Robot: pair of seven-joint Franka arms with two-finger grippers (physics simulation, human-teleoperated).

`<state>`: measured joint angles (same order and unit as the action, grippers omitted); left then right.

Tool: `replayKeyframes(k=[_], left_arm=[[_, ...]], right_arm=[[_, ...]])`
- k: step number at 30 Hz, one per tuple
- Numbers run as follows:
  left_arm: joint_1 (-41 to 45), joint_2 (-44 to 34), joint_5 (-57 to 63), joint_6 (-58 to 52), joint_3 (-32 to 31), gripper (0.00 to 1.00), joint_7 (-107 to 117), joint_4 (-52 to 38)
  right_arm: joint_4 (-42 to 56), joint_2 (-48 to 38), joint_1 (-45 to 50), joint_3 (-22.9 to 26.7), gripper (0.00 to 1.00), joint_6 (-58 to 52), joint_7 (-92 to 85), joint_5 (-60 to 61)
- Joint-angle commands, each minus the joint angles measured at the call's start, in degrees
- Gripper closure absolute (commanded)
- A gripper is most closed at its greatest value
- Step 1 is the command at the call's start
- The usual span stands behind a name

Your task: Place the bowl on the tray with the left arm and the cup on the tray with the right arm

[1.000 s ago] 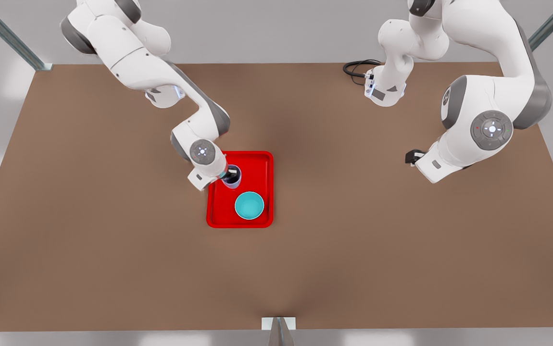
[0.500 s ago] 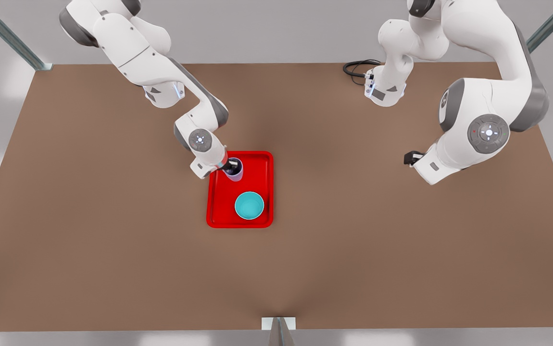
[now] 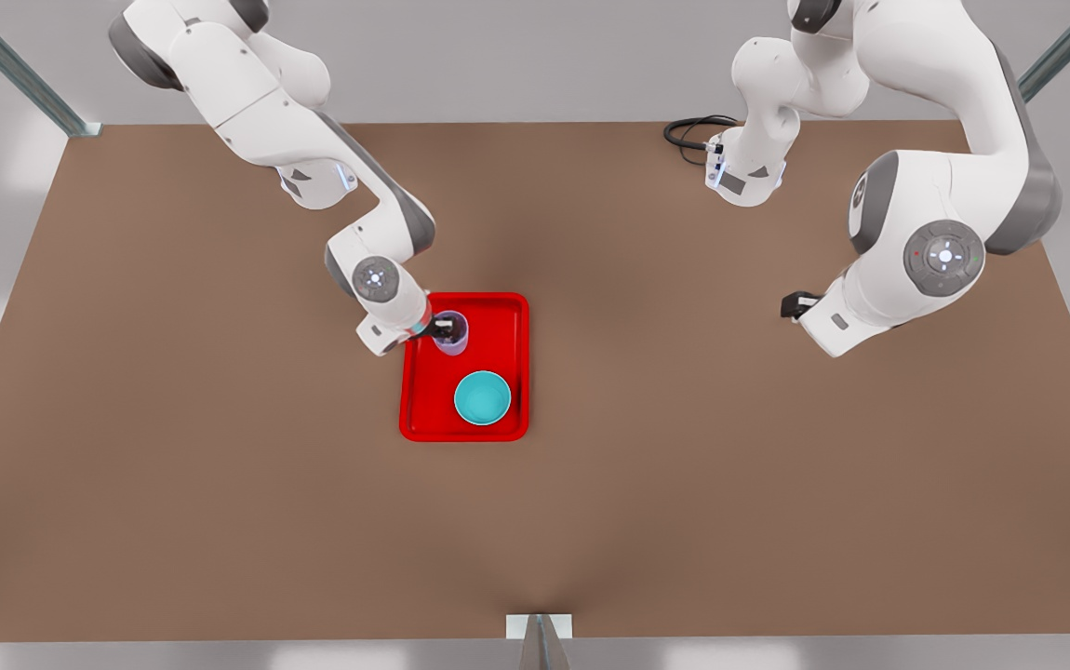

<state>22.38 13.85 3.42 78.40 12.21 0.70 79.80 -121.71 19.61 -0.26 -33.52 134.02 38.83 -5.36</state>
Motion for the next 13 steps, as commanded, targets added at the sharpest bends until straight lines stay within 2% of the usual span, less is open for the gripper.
replayKeyframes(k=[1,2,3,4,5,6,7,8,9,13], left_arm=[[-0.06,0.03,0.01,0.0,0.0,0.0,0.0,0.01],[0.03,0.03,0.01,0.0,0.0,0.0,0.0,0.01],[0.03,-0.05,0.01,0.0,0.0,0.0,0.0,0.01],[-0.06,-0.05,0.01,0.0,0.0,0.0,0.0,-0.08],[-0.06,0.03,0.01,0.0,0.0,0.0,0.0,-0.08],[0.03,-0.05,0.01,0.0,0.0,0.0,0.0,-0.08],[0.03,-0.05,0.01,0.0,0.0,0.0,0.0,-0.08],[0.03,-0.05,0.01,0.0,0.0,0.0,0.0,-0.08],[0.03,0.03,0.01,0.0,0.0,0.0,0.0,-0.08],[0.03,0.03,0.01,0.0,0.0,0.0,0.0,-0.08]], right_arm=[[0.69,-1.49,-0.09,0.04,0.0,-1.56,-0.42,0.0],[5.15,-5.35,-0.7,-0.05,0.0,-10.93,-1.03,0.26],[15.33,-8.44,-1.66,0.39,0.0,-24.9,-4.36,5.96],[24.41,-9.06,-6.06,0.74,0.0,-33.11,-8.06,7.03],[32.06,-8.89,-11.86,2.66,0.0,-36.81,-9.29,6.86],[32.95,-9.06,-10.82,13.35,0.0,-36.9,-20.84,7.38],[34.26,-10.73,-10.28,19.55,0.0,-38.82,-29.41,7.39],[35.23,-11.25,-10.46,20.16,0.0,-42.43,-30.12,6.24],[31.72,-13.1,-9.84,20.78,0.0,-42.0,-30.13,5.63],[33.12,-12.84,-10.2,20.87,0.0,-42.17,-29.6,5.98]])
